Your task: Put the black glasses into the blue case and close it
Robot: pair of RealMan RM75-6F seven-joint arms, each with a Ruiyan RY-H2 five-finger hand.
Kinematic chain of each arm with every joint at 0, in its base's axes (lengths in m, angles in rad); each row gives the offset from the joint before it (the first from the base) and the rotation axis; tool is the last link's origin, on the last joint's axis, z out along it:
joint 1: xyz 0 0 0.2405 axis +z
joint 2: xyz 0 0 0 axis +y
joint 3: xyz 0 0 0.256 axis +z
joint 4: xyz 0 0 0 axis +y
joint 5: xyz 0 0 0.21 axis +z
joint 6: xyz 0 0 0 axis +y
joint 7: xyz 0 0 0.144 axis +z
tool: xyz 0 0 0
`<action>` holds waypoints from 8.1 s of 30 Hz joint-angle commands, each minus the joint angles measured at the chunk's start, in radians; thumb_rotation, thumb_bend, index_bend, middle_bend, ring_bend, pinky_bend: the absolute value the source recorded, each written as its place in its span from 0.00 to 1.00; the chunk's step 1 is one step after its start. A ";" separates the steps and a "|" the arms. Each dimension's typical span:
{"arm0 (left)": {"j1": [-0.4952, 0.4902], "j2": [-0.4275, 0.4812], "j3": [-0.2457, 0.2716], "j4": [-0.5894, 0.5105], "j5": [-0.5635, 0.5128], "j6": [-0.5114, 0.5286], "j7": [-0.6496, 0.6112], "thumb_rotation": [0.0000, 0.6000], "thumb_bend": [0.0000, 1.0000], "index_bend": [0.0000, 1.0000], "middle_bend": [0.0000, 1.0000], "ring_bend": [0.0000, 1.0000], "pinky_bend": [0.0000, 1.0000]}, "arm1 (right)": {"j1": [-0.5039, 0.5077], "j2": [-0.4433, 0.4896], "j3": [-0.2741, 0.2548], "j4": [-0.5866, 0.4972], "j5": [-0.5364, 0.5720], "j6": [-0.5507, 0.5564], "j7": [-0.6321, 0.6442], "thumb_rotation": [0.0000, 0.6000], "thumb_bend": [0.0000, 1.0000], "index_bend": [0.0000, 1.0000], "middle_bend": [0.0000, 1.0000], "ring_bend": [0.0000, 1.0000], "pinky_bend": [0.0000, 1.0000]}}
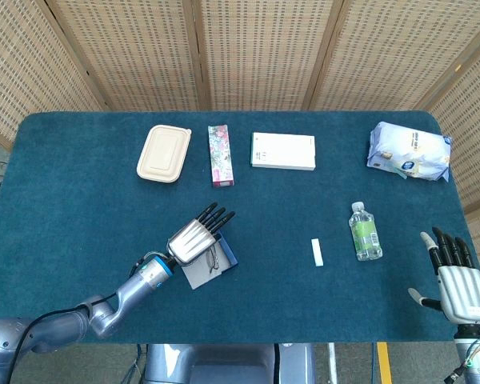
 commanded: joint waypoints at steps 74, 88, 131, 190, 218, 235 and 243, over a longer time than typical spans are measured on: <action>0.060 -0.003 0.047 -0.075 0.045 0.021 0.020 1.00 0.27 0.00 0.00 0.00 0.00 | 0.003 0.009 -0.002 -0.012 0.008 -0.011 0.002 1.00 0.00 0.06 0.00 0.00 0.00; 0.016 -0.037 0.011 -0.028 0.028 -0.017 0.016 1.00 0.27 0.00 0.00 0.00 0.00 | 0.003 0.010 -0.002 -0.013 0.010 -0.012 0.002 1.00 0.00 0.06 0.00 0.00 0.00; 0.197 0.125 0.180 0.045 0.140 0.217 -0.347 1.00 0.32 0.24 0.00 0.00 0.00 | 0.003 0.011 -0.003 -0.016 0.009 -0.011 0.001 1.00 0.00 0.06 0.00 0.00 0.00; 0.169 -0.015 0.138 0.228 0.125 0.167 -0.361 1.00 0.47 0.35 0.00 0.00 0.00 | 0.005 0.013 -0.003 -0.018 0.010 -0.015 0.007 1.00 0.00 0.06 0.00 0.00 0.00; 0.118 -0.022 0.076 0.155 0.074 0.120 -0.314 1.00 0.48 0.55 0.00 0.00 0.00 | 0.006 0.016 -0.003 -0.019 0.009 -0.017 0.017 1.00 0.00 0.06 0.00 0.00 0.00; 0.195 0.095 0.139 0.075 0.115 0.235 -0.343 1.00 0.48 0.73 0.00 0.00 0.00 | 0.006 0.014 -0.003 -0.019 0.010 -0.016 0.012 1.00 0.00 0.06 0.00 0.00 0.00; 0.244 0.277 0.214 -0.059 0.173 0.304 -0.300 1.00 0.48 0.74 0.00 0.00 0.00 | 0.005 0.014 -0.003 -0.019 0.010 -0.015 0.010 1.00 0.00 0.06 0.00 0.00 0.00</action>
